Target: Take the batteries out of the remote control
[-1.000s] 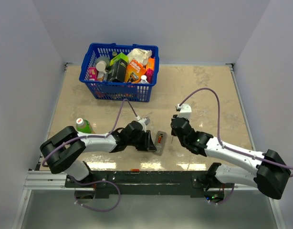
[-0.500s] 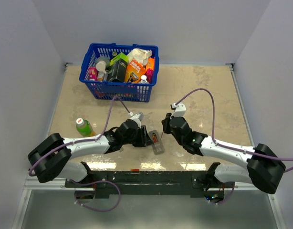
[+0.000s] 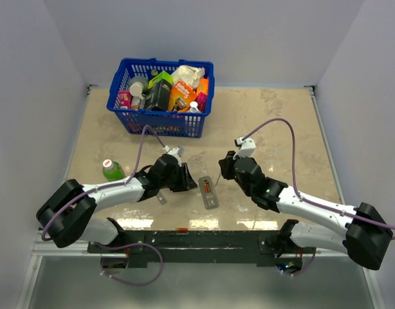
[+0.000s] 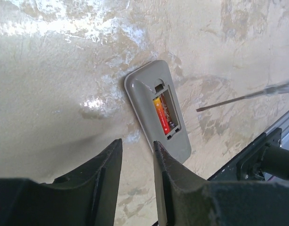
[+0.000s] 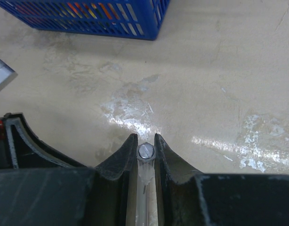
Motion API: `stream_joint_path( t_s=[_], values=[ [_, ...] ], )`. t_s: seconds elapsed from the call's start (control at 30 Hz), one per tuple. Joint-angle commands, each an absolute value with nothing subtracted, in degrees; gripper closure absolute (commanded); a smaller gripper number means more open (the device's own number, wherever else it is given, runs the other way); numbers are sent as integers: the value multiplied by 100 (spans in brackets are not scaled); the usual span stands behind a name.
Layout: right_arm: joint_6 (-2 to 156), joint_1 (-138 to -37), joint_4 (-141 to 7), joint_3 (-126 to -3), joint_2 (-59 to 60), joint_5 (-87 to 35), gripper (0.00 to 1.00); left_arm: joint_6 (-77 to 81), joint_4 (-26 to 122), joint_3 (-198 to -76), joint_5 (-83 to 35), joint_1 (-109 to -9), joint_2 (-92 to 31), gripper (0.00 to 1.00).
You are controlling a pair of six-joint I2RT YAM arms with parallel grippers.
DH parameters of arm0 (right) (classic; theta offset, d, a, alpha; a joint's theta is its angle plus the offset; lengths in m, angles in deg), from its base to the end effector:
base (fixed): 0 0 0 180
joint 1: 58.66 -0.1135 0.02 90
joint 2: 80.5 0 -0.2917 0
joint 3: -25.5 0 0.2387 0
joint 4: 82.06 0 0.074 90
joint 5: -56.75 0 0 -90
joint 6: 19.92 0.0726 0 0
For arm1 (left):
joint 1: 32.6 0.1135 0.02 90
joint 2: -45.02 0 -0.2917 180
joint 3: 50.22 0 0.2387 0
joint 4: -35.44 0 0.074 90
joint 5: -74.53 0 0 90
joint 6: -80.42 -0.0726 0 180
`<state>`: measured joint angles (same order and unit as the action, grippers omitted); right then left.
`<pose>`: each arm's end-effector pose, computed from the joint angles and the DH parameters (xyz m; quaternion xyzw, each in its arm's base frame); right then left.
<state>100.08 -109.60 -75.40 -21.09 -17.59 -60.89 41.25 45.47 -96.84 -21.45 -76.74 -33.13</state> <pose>0.1796 0.1679 0.2521 -0.0174 0.8201 0.1964 0.5371 0.1906 -0.1955 0.1772 -0.0318 0.9104 -0.3341 0.2418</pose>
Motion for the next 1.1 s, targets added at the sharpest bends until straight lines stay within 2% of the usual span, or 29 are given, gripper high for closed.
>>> stream_joint_path(
  t_s=[0.0, 0.33, 1.07],
  values=[
    [10110, -10946, -7646, -2317, -2029, -6182, 100, 3806, 4438, -9976, -2347, -7575, -3285, 62],
    [10093, -10814, -9648, -1272, -2205, -5575, 100, 3850, 4078, -10099, -2769, -7532, -3698, 64],
    [9935, -10498, -11320, -383, -1880, -4810, 100, 3894, 3954, -10275, -2918, -7532, -4208, 67]
  ],
)
